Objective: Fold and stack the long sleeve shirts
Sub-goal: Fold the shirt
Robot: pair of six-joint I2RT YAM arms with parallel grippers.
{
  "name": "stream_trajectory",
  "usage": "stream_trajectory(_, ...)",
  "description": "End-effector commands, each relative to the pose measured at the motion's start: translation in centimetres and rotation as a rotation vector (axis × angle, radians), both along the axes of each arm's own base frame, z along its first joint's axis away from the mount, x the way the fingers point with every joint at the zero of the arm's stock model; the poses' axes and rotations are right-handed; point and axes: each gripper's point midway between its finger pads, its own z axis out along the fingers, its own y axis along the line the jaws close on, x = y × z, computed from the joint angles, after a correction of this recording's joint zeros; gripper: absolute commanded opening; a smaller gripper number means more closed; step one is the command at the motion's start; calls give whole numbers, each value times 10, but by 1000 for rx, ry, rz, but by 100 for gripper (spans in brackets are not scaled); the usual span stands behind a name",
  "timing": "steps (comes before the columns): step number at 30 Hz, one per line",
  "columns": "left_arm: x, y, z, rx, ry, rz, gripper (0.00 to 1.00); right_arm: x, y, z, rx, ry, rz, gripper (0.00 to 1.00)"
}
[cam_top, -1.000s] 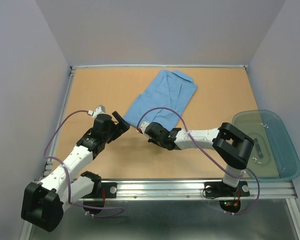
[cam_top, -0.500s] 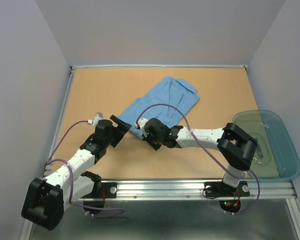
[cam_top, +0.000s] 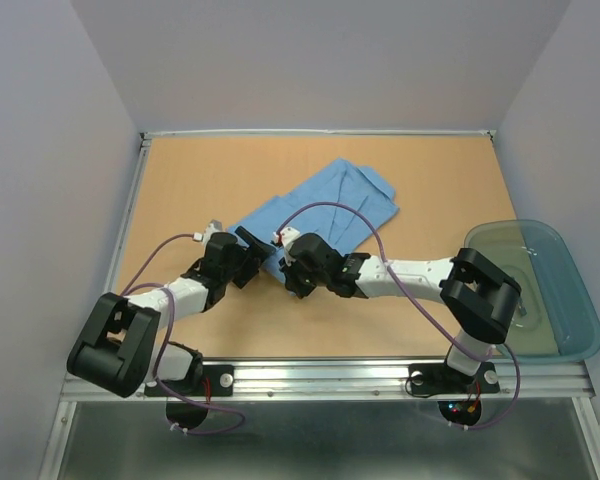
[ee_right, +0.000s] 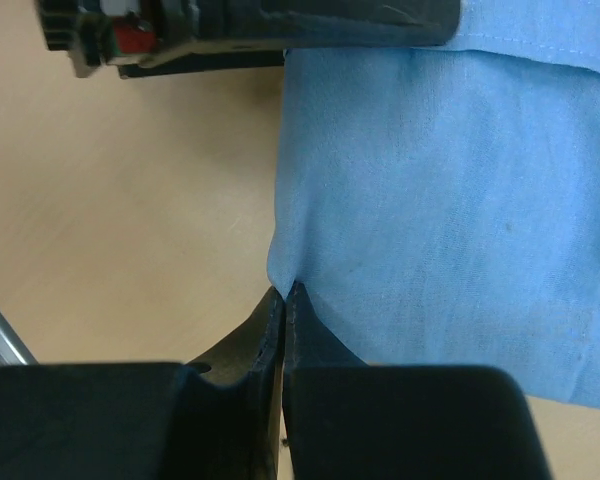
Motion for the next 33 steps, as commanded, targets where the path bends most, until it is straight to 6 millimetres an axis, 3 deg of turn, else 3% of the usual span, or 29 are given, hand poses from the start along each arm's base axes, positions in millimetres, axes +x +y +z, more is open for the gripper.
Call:
stream_trajectory(1, 10, -16, 14, -41, -83, -72, 95, -2, 16, 24, 122, -14, 3, 1)
stream_trajectory(5, 13, -27, 21, -64, -105, -127, 93, -3, 15, 17, 113, -4, 2, 1)
stream_trajectory(15, 19, -25, 6, -15, -97, -132, 68, -6, 16, 14, 135, 15, -3, 1)
stream_trajectory(18, 20, -24, 7, 3, -111, -144, 43, -7, 17, 14, 140, 21, -1, 1)
stream_trajectory(19, 21, -24, 8, 6, -116, -145, 31, -8, 18, 16, 147, 25, -1, 1)
stream_trajectory(21, 21, -23, 14, 9, -139, -148, 17, -8, 19, 20, 160, 25, 1, 1)
stream_trajectory(22, 20, -22, 16, 23, -146, -158, 8, -8, 19, 23, 167, 26, -6, 2)
stream_trajectory(24, 20, -19, 25, 60, -159, -171, 0, -6, 20, 32, 186, 19, -20, 23)
stream_trajectory(26, 21, -15, 38, 97, -176, -182, 0, -1, 18, 40, 202, 13, -40, 41)
stream_trajectory(27, 22, -10, 41, 134, -174, -178, 0, 2, 16, 48, 221, 6, -50, 45)
stream_trajectory(30, 12, 5, 45, 253, -116, -207, 0, 20, 4, 66, 274, 20, -118, 52)
stream_trajectory(33, 8, 11, 58, 319, -91, -239, 0, 47, -16, 67, 293, 46, -215, 45)
